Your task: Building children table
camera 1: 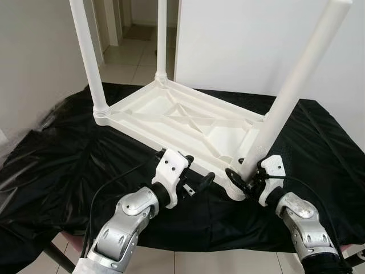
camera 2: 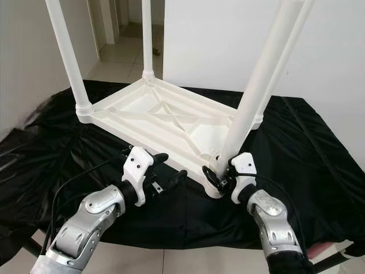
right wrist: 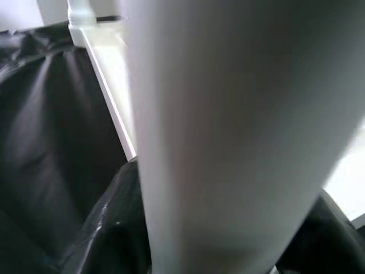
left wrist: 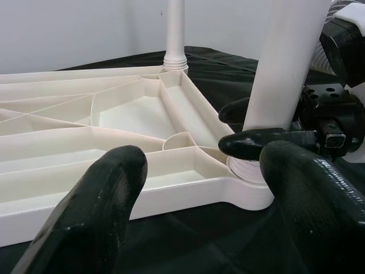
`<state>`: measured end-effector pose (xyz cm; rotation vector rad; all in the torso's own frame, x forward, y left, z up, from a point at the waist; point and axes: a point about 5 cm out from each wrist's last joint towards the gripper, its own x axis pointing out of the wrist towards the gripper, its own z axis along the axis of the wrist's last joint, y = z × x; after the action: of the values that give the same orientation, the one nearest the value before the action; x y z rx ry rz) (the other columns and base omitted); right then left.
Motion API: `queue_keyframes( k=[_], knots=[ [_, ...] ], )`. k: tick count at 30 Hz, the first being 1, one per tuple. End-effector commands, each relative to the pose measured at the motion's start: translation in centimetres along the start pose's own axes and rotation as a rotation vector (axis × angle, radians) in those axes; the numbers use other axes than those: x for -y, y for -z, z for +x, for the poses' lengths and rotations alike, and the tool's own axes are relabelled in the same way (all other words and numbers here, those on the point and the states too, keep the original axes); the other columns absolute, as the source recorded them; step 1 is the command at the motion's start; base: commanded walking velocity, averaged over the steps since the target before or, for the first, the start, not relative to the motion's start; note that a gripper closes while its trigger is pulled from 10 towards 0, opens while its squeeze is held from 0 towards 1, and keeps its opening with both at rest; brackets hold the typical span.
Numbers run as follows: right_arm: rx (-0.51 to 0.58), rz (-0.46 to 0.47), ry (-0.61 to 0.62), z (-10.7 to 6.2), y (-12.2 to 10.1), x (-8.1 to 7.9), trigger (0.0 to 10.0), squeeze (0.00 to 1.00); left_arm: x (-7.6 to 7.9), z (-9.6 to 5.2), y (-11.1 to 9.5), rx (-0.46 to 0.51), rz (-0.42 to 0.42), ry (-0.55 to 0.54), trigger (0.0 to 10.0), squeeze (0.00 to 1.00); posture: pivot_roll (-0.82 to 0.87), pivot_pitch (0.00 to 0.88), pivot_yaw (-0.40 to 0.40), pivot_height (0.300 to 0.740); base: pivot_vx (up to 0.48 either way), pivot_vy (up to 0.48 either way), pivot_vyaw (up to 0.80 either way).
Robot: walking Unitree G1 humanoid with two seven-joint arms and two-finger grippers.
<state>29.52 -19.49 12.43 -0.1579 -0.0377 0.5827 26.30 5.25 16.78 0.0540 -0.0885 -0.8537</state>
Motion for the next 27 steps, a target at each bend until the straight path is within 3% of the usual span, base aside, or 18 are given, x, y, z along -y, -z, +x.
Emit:
queue_keyframes(
  k=[1, 7, 8, 11, 14, 23, 27],
  knots=[
    [-0.070, 0.028, -0.009, -0.5, 1.7, -0.5, 0.0, 0.00, 0.1, -0.1, 0.1, -0.013, -0.003, 0.003, 10.0, 0.00, 0.01, 0.000, -0.039, 0.740, 0.000, 0.000, 0.00],
    [-0.056, 0.068, 0.089, 0.0, 1.8, -0.3, 0.0, 0.00, 0.0, -0.1, 0.2, -0.013, 0.001, -0.003, 10.0, 0.00, 0.01, 0.000, -0.045, 0.740, 0.000, 0.000, 0.00],
    [-0.073, 0.099, 0.193, 0.4, 2.2, -0.3, 0.0, 0.00, 0.1, -0.1, 0.3, -0.015, -0.002, -0.003, 10.0, 0.00, 0.01, 0.000, -0.045, 0.740, 0.000, 0.000, 0.00],
    [-0.066, 0.126, 0.245, 0.7, 2.2, -0.5, 0.0, 0.00, 0.2, -0.1, 0.4, -0.018, -0.005, 0.001, 10.0, 0.00, 0.01, 0.000, -0.046, 0.740, 0.000, 0.000, 0.00],
    [-0.068, 0.153, 0.381, 1.1, 2.1, -1.2, 0.0, 0.00, 0.4, -0.3, 0.7, -0.028, -0.005, 0.018, 10.0, 0.00, 0.01, 0.000, -0.049, 0.740, 0.000, 0.000, 0.00],
    [-0.071, 0.160, 0.526, 1.8, 1.9, -3.0, 0.0, 0.00, 0.8, -0.2, 1.0, -0.039, -0.006, 0.044, 10.0, 0.00, 0.01, 0.000, -0.051, 0.740, 0.000, 0.000, 0.00],
    [-0.062, 0.226, 0.636, 2.3, 1.5, -4.2, 0.0, 0.00, 0.8, -0.2, 1.0, -0.040, -0.004, 0.044, 10.0, 0.00, 0.01, 0.000, -0.065, 0.740, 0.000, 0.000, 0.00]
  ],
)
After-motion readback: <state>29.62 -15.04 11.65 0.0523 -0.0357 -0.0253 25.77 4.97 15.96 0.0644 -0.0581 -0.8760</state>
